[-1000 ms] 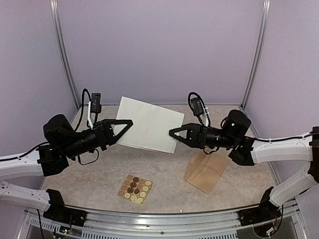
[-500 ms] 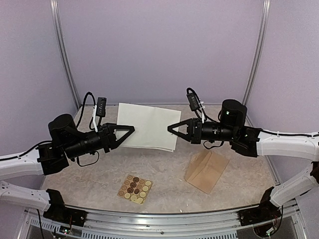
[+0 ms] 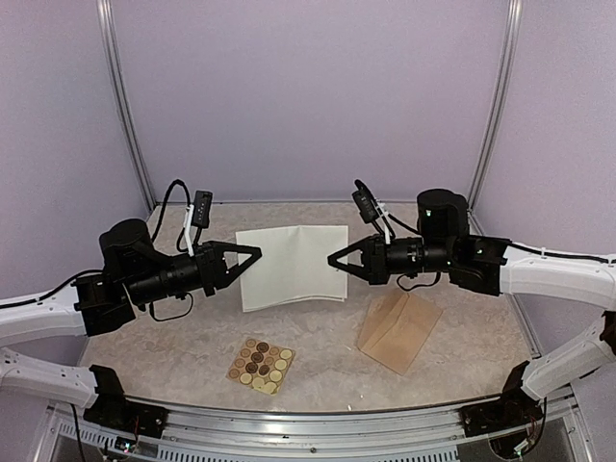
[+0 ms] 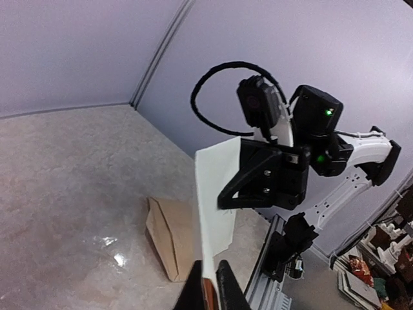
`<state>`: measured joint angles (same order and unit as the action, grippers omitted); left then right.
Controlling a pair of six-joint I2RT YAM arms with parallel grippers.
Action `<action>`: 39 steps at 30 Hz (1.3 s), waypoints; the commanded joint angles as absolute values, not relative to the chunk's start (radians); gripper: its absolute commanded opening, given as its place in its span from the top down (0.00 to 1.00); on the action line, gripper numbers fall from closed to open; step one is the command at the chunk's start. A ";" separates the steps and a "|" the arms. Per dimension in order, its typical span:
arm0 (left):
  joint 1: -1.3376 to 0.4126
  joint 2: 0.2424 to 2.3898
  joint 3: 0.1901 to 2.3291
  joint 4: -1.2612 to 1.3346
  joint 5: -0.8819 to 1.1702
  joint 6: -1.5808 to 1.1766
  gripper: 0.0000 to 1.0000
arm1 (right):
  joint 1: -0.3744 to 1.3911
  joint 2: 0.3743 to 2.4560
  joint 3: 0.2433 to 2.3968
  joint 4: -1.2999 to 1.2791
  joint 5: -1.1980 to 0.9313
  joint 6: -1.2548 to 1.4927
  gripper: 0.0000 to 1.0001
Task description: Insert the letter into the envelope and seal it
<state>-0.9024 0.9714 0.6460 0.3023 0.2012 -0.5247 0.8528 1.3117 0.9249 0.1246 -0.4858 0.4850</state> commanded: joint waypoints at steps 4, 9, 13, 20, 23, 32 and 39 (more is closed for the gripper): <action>-0.918 1.004 0.673 0.281 0.119 -0.524 1.00 | 0.870 1.306 0.984 0.072 -0.450 0.466 1.00; -0.944 1.038 0.672 0.316 0.068 -0.539 1.00 | 0.913 1.346 1.019 0.083 -0.416 0.481 1.00; -0.949 1.066 0.670 0.350 0.065 -0.553 1.00 | 0.949 1.401 1.056 0.096 -0.419 0.483 1.00; -0.953 1.098 0.665 0.382 0.083 -0.576 1.00 | 0.998 1.480 1.108 0.143 -0.461 0.470 1.00; -0.954 1.097 0.657 0.400 0.087 -0.582 1.00 | 1.012 1.508 1.133 0.141 -0.481 0.456 1.00; -0.954 1.105 0.644 0.422 0.119 -0.600 1.00 | 1.051 1.580 1.213 0.078 -0.546 0.387 1.00; -0.954 1.116 0.640 0.436 0.153 -0.609 1.00 | 1.060 1.610 1.252 0.036 -0.522 0.374 1.00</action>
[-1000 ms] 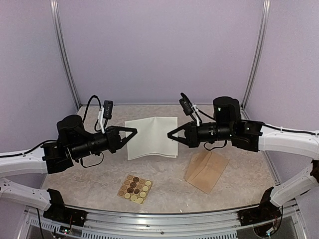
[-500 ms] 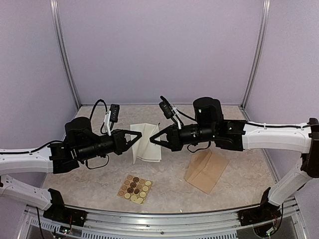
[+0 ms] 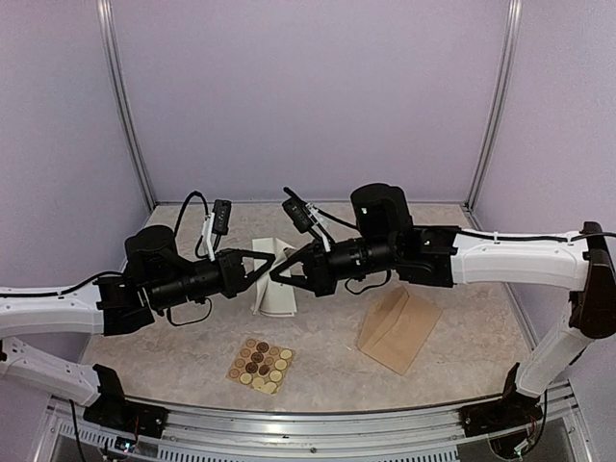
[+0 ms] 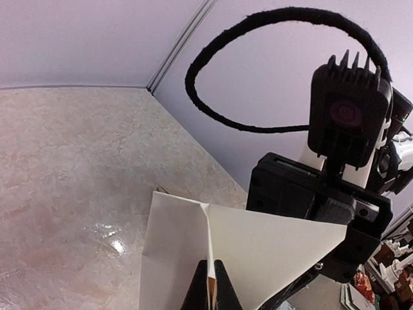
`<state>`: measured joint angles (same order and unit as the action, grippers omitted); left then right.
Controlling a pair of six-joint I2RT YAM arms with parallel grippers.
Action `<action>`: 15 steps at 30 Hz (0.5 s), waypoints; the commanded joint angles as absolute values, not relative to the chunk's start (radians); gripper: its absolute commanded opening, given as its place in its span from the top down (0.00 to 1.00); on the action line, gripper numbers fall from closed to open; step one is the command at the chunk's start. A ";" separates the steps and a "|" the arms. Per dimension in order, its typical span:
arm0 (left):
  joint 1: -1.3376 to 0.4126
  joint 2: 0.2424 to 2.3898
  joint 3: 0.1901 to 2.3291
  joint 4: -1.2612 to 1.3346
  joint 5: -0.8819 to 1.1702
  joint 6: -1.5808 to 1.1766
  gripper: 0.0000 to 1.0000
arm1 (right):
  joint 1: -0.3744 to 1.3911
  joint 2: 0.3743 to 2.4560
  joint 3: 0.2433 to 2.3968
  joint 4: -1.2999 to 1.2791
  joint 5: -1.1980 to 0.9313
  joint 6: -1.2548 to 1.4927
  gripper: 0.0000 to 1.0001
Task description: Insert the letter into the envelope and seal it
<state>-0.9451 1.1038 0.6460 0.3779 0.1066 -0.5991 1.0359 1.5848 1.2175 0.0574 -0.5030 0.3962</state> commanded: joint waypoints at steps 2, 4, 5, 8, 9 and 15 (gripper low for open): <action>-0.954 1.119 0.636 0.442 0.161 -0.615 1.00 | 1.060 1.609 1.256 0.033 -0.508 0.380 1.00; -0.954 1.117 0.630 0.446 0.171 -0.620 1.00 | 1.060 1.609 1.257 0.035 -0.490 0.383 1.00; -0.954 1.116 0.627 0.447 0.175 -0.623 1.00 | 1.060 1.608 1.258 0.035 -0.482 0.384 1.00; -0.954 1.108 0.615 0.451 0.187 -0.627 1.00 | 1.060 1.600 1.252 0.039 -0.461 0.386 0.73; -0.954 1.103 0.611 0.451 0.189 -0.629 1.00 | 1.060 1.594 1.247 0.045 -0.456 0.386 0.60; -0.952 1.066 0.575 0.467 0.220 -0.635 1.00 | 1.057 1.530 1.178 0.125 -0.451 0.385 0.28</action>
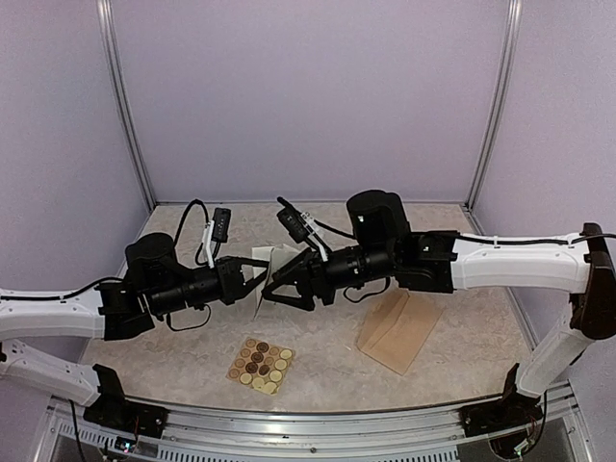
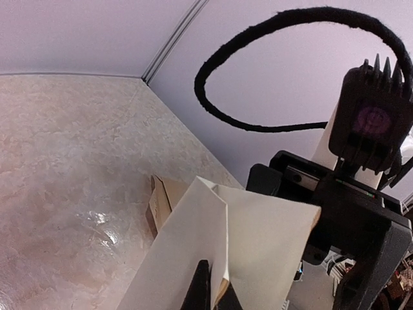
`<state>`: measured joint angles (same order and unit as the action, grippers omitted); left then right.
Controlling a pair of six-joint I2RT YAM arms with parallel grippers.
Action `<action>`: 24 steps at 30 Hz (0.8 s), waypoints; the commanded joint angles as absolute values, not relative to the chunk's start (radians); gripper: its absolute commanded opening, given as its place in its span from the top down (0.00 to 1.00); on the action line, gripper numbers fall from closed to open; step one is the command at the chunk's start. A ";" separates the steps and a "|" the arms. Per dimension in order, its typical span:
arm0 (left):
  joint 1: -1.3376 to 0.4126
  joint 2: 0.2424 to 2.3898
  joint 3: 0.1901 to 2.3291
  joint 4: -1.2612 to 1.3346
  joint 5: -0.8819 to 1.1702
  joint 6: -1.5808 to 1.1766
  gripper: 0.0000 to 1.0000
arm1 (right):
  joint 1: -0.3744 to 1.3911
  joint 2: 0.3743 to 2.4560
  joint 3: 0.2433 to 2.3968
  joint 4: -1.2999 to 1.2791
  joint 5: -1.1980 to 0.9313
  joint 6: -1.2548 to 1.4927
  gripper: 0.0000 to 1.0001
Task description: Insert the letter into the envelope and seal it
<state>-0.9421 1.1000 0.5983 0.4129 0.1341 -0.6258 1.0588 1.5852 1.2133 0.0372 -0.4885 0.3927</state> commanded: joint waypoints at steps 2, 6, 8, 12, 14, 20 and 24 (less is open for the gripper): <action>-0.952 1.057 0.566 0.483 0.241 -0.643 1.00 | 1.053 1.521 1.160 0.141 -0.458 0.386 0.24; -0.951 1.048 0.550 0.524 0.296 -0.659 1.00 | 1.050 1.515 1.144 0.165 -0.474 0.392 0.22; -0.951 1.049 0.549 0.526 0.309 -0.663 1.00 | 1.049 1.510 1.127 0.193 -0.488 0.396 0.22; -0.951 1.054 0.551 0.511 0.297 -0.667 1.00 | 1.049 1.503 1.114 0.238 -0.523 0.401 0.24; -0.951 1.053 0.553 0.500 0.280 -0.669 1.00 | 1.049 1.500 1.110 0.250 -0.540 0.400 0.25; -0.950 1.050 0.554 0.494 0.253 -0.670 0.87 | 1.049 1.505 1.109 0.253 -0.566 0.400 0.26; -0.948 1.059 0.555 0.502 0.257 -0.674 0.81 | 1.049 1.517 1.116 0.249 -0.569 0.399 0.26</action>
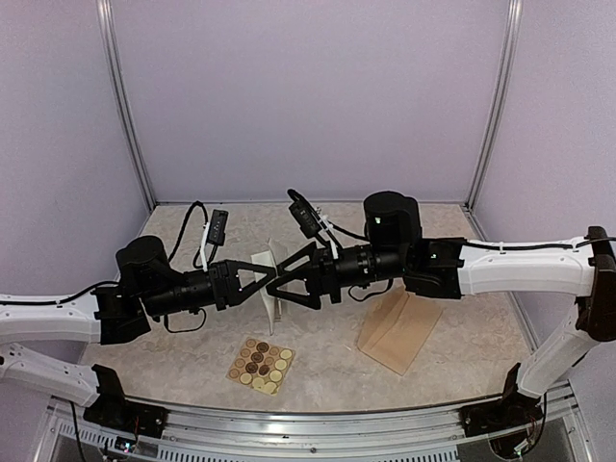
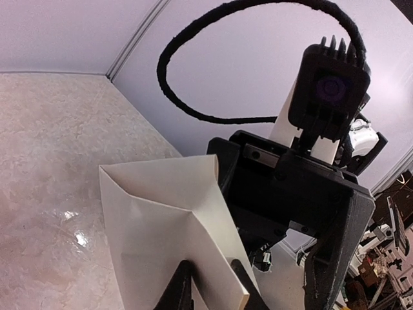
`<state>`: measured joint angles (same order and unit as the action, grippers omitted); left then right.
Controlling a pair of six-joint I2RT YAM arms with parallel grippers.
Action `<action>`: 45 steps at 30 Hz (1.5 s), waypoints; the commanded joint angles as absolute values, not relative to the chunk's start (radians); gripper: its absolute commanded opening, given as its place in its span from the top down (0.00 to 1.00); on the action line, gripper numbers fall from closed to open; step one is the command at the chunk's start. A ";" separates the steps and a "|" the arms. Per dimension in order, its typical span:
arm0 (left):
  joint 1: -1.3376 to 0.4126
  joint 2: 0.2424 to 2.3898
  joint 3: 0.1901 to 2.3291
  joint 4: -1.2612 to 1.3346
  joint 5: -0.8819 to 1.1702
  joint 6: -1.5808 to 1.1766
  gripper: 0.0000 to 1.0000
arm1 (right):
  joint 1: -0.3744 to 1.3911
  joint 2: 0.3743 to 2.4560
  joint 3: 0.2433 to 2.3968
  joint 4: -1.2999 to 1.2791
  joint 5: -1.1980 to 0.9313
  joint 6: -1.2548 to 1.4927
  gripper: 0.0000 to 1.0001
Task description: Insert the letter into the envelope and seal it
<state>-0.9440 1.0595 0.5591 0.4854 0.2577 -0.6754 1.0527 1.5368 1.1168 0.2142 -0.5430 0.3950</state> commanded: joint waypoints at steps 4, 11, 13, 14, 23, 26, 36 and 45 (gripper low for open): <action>-0.948 1.070 0.554 0.510 0.262 -0.681 0.79 | 1.049 1.527 1.119 0.249 -0.576 0.399 0.27; -0.948 1.087 0.553 0.529 0.266 -0.692 0.69 | 1.049 1.534 1.123 0.238 -0.581 0.400 0.27; -0.948 1.087 0.553 0.531 0.263 -0.693 0.66 | 1.049 1.535 1.124 0.235 -0.579 0.398 0.27; -0.948 1.088 0.553 0.532 0.262 -0.693 0.66 | 1.049 1.535 1.125 0.232 -0.578 0.398 0.27; -0.948 1.088 0.547 0.538 0.261 -0.699 0.55 | 1.049 1.548 1.131 0.226 -0.580 0.400 0.27; -0.947 1.089 0.546 0.541 0.260 -0.701 0.50 | 1.048 1.549 1.134 0.224 -0.581 0.400 0.27; -0.948 1.095 0.544 0.544 0.257 -0.704 0.62 | 1.048 1.554 1.137 0.215 -0.576 0.399 0.27; -0.948 1.089 0.538 0.540 0.264 -0.705 0.98 | 1.050 1.549 1.137 0.205 -0.555 0.394 0.28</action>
